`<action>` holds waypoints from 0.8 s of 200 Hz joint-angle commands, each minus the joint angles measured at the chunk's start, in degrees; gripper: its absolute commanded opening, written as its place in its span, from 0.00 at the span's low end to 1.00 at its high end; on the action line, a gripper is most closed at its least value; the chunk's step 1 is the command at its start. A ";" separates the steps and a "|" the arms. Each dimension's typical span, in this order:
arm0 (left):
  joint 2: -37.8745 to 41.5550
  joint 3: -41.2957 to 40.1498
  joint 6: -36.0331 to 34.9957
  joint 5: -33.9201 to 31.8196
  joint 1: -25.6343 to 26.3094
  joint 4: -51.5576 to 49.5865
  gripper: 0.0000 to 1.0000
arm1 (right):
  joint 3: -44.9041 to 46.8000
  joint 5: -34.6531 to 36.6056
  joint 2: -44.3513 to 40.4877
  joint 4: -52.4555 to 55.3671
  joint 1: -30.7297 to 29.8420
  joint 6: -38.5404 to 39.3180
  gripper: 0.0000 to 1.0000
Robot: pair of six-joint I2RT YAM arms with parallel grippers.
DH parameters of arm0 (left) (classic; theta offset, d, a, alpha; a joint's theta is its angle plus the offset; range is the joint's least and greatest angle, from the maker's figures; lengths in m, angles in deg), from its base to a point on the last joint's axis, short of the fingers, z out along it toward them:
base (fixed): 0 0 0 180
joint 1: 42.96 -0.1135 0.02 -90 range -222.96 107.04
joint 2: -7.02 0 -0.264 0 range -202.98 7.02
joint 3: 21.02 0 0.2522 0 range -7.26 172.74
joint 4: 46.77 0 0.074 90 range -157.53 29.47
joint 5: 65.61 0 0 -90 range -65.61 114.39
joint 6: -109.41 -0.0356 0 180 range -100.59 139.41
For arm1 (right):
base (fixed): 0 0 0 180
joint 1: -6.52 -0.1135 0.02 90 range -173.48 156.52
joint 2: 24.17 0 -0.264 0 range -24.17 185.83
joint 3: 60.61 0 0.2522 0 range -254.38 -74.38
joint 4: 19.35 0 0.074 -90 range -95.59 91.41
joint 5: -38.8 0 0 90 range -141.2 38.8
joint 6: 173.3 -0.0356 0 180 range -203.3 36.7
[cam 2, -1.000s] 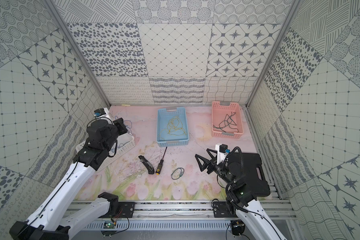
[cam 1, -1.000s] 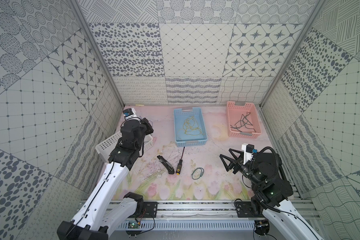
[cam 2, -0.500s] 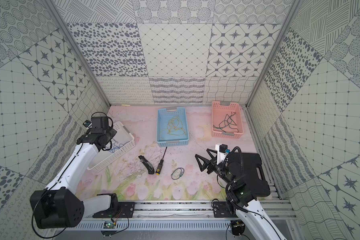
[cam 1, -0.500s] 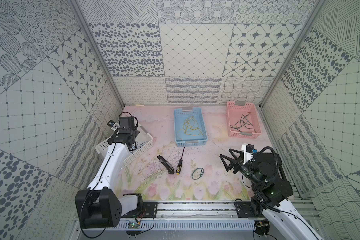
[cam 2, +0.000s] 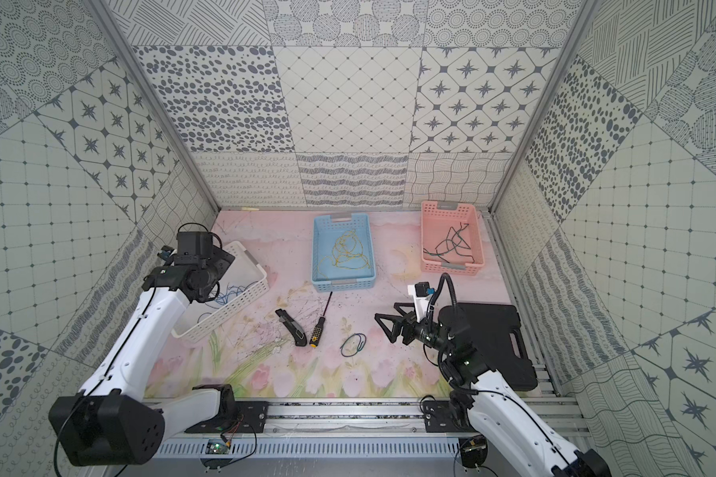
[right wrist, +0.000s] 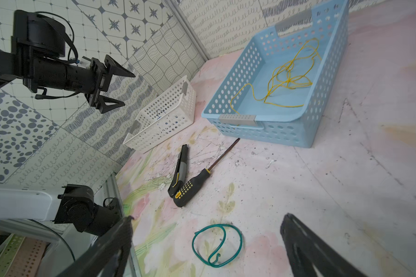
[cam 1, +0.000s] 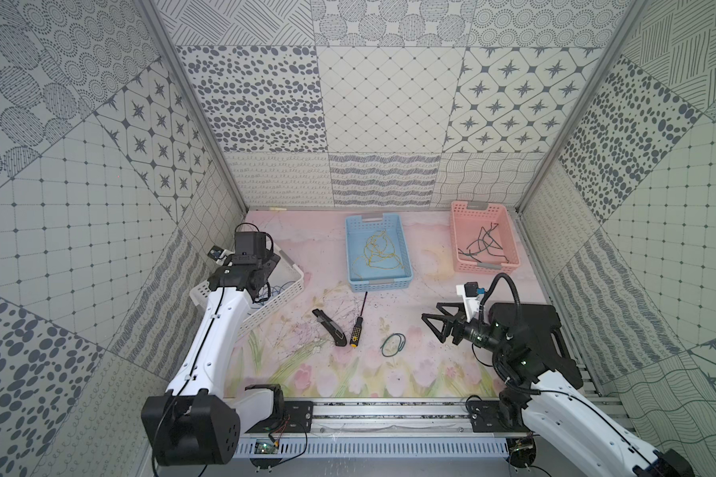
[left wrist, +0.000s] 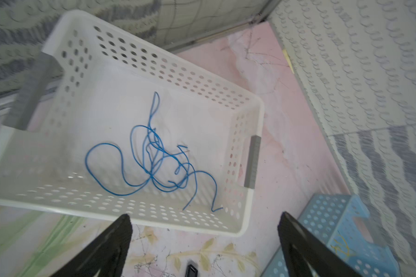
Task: Untangle and sort cables by color
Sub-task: Place the cable in the bin, then pick up the cable from the center of the board.
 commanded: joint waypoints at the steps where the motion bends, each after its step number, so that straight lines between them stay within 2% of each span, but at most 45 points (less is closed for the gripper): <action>1: 7.39 -12.03 -8.77 24.56 10.16 27.30 0.90 | -3.86 -5.24 3.59 -2.25 0.08 -0.39 0.93; 24: 9.52 -22.72 -14.27 34.16 21.49 47.89 0.86 | -5.33 2.65 -1.33 6.77 0.17 3.12 0.93; 38: 8.31 -27.73 -16.42 38.66 27.07 58.40 0.80 | -6.61 10.01 -6.43 14.96 0.30 5.61 0.94; 55: 5.16 -30.64 -18.17 43.04 31.59 64.37 0.75 | -6.73 14.86 -11.96 19.67 0.34 6.02 0.95; 76: 2.60 -32.74 -18.72 43.34 33.93 64.99 0.73 | -6.86 11.81 -13.25 22.61 0.45 5.02 0.93; 83: 2.43 -34.13 -18.91 42.43 34.04 65.51 0.73 | -7.16 9.20 -11.76 23.11 0.35 4.52 0.90; 91: 2.71 -35.91 -19.21 40.84 34.10 65.96 0.73 | -7.30 6.79 -9.20 23.17 0.02 3.67 0.82; 106: 4.19 -38.91 -20.94 37.42 34.17 66.18 0.73 | -7.09 7.79 -2.55 22.20 -3.79 1.50 0.66; 133: 8.45 -41.78 -23.21 32.92 34.04 63.47 0.74 | -10.19 29.74 11.11 23.05 -21.64 -0.83 0.57; 160: 13.18 -42.92 -24.10 31.06 34.03 60.57 0.75 | -16.76 45.03 26.01 24.45 -31.64 -9.57 0.58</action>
